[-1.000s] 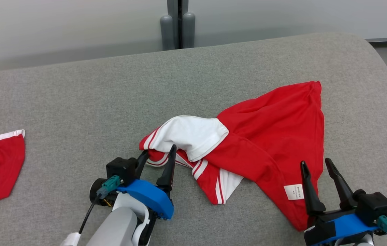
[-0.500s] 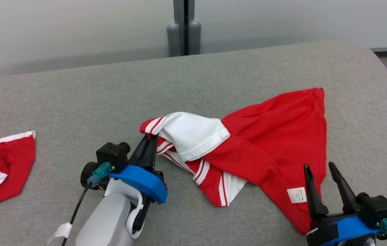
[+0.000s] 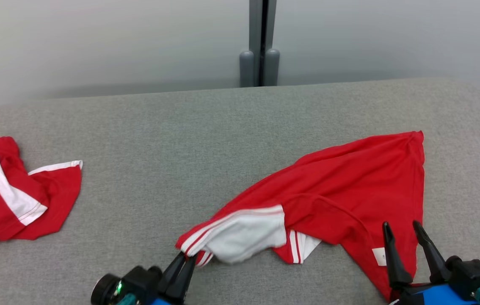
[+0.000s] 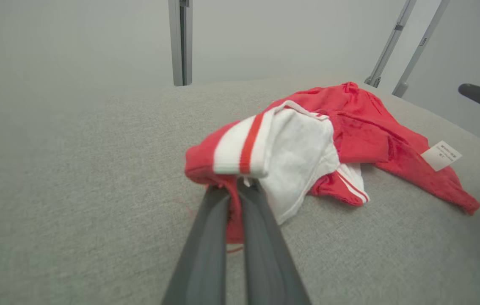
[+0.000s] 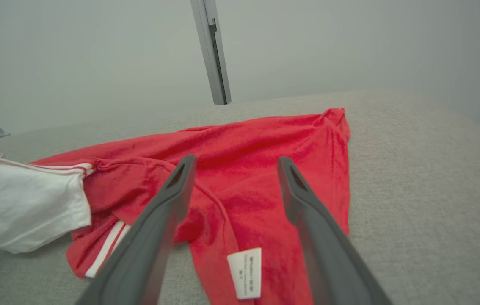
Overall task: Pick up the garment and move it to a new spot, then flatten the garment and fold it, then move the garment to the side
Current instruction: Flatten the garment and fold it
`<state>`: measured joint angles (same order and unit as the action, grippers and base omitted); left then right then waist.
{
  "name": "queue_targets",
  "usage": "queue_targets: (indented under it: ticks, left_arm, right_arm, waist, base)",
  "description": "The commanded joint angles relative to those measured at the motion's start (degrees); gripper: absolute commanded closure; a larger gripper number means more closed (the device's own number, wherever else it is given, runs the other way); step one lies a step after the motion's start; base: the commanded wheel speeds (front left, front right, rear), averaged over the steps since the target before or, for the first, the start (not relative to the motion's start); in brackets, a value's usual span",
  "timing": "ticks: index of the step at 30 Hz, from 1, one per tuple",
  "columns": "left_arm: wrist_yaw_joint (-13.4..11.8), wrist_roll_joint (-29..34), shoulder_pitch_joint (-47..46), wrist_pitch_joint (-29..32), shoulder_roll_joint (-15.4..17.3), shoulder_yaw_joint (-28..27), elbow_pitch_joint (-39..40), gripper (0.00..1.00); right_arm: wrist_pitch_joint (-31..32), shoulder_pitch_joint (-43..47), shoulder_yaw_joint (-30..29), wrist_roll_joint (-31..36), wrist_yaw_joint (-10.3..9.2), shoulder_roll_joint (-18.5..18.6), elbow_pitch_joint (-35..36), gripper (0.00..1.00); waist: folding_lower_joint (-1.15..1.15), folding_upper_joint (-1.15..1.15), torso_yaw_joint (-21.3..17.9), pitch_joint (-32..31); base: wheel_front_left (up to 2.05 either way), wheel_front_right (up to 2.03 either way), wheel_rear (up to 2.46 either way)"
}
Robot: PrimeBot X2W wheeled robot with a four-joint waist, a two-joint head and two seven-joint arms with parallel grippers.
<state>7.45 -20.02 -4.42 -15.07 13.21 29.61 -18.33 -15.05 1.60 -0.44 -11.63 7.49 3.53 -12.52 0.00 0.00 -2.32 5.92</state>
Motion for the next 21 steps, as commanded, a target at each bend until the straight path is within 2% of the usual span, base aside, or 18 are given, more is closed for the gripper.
queue_targets:
  ticks: [1,10,14,15,16,21]
  left_arm:
    - [0.01,0.28,1.01,-0.15,0.45,-0.54,0.61,1.00]
    - [-0.17,3.23,8.19,-0.15,3.26,-5.31,4.32,1.00]
    - [-0.13,3.40,9.33,-0.15,3.17,-6.11,3.68,0.98]
    - [-0.12,3.39,9.36,-0.15,2.90,-6.37,3.85,0.59]
    - [-0.11,3.26,9.51,-0.15,2.51,-6.73,4.35,0.00]
    - [-0.27,3.20,9.94,-0.15,0.22,-12.02,10.30,0.00]
  right_arm:
    - [-0.19,0.88,-0.22,-0.07,0.01,-0.08,0.02,0.00]
    - [-0.18,2.66,-1.36,-0.27,0.01,0.01,-0.47,0.00]
    - [-0.19,2.62,-1.39,-0.59,0.01,-0.07,-0.86,0.00]
    - [-0.19,2.62,-1.38,-0.60,0.01,-0.09,-0.95,0.00]
    - [-0.19,2.63,-1.36,-0.66,0.01,-0.10,-1.01,0.00]
    - [-0.19,2.57,-1.83,-1.06,0.01,-0.03,-1.10,0.00]
  waist:
    - [0.00,0.00,0.29,-0.01]
    - [0.00,0.00,2.82,-0.37]
    - [0.00,0.00,3.22,-0.42]
    - [0.00,0.00,3.26,-0.46]
    - [0.00,0.00,3.30,-0.50]
    - [0.00,0.00,3.34,-0.82]
  base:
    - [0.00,0.00,0.00]
    - [0.00,0.00,0.00]
    - [0.00,0.00,0.00]
    - [0.00,0.00,0.00]
    - [0.00,0.00,0.00]
    - [0.00,0.00,0.00]
